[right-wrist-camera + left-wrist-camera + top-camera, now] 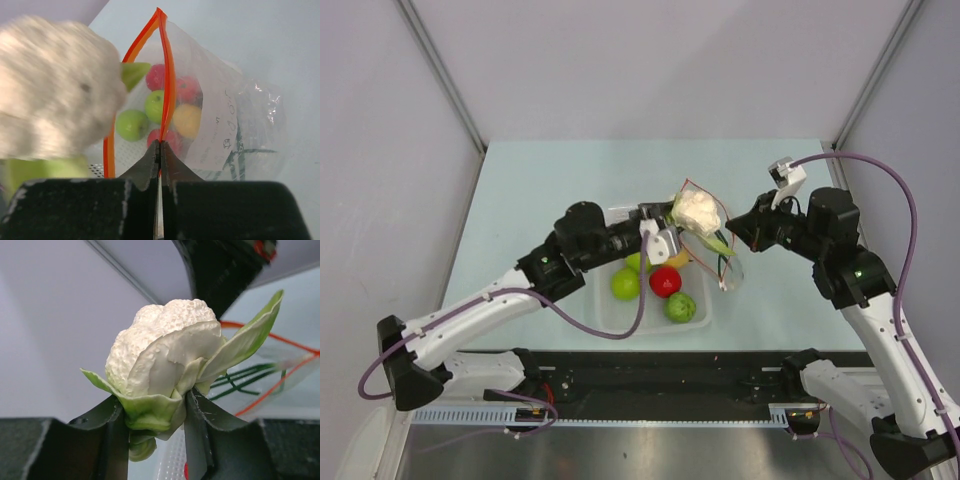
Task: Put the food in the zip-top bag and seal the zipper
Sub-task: Place the fake vegetable in the zipper food storage bag.
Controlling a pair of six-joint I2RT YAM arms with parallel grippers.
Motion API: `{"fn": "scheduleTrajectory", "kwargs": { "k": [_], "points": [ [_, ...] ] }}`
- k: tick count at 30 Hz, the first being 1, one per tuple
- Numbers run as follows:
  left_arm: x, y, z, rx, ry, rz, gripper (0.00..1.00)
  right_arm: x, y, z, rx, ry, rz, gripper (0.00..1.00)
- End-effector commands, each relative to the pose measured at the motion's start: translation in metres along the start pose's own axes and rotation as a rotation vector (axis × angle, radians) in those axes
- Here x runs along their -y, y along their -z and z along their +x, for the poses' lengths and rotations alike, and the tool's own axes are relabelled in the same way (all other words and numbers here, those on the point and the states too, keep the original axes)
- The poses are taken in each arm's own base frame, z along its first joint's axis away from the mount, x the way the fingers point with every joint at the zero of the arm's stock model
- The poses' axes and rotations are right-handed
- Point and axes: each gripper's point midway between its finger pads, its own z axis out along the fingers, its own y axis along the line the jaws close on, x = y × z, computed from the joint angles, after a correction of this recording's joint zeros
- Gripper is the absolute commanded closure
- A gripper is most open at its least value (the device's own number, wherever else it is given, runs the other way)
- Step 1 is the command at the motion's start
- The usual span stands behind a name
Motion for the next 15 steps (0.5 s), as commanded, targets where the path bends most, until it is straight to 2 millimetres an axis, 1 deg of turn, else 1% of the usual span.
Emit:
{"fn": "scheduleTrajectory", "kwargs": {
  "k": [1,2,3,4,7,9,10,11,12,13,14,15],
  "points": [
    [0.003,-0.007,0.003,0.069,-0.284,-0.039,1.00,-0.018,0.012,-0.021,0.083,-0.006,-0.076,1.00],
    [0.011,-0.007,0.020,0.038,-0.306,-0.033,1.00,-0.021,0.013,-0.021,0.082,-0.010,-0.095,1.00],
    [0.011,-0.007,0.023,0.034,-0.358,-0.036,1.00,-0.023,0.016,-0.022,0.087,-0.014,-0.100,1.00],
    [0.016,-0.006,0.032,0.019,-0.373,-0.027,1.00,-0.026,0.017,-0.021,0.083,-0.018,-0.117,1.00],
    [0.023,-0.005,0.038,0.020,-0.435,-0.004,1.00,-0.032,0.018,-0.022,0.084,-0.015,-0.154,1.00],
    [0.029,-0.008,0.034,0.035,-0.461,0.016,1.00,-0.036,0.016,-0.022,0.078,-0.014,-0.179,1.00],
    [0.031,-0.011,0.032,0.040,-0.469,0.025,1.00,-0.037,0.014,-0.022,0.073,-0.020,-0.192,1.00],
    [0.034,-0.015,0.033,0.035,-0.475,0.041,1.00,-0.038,0.013,-0.022,0.071,-0.023,-0.198,1.00],
    [0.042,-0.019,0.038,0.020,-0.479,0.082,1.00,-0.039,0.012,-0.021,0.066,-0.028,-0.205,1.00],
    [0.039,-0.022,0.031,0.026,-0.484,0.091,1.00,-0.039,0.010,-0.022,0.066,-0.031,-0.211,1.00],
    [0.046,-0.028,0.036,0.013,-0.480,0.129,0.98,-0.040,0.010,-0.023,0.067,-0.041,-0.218,1.00],
    [0.058,-0.028,0.044,-0.008,-0.467,0.203,0.93,-0.040,0.009,-0.024,0.069,-0.044,-0.220,1.00]
  ]
}}
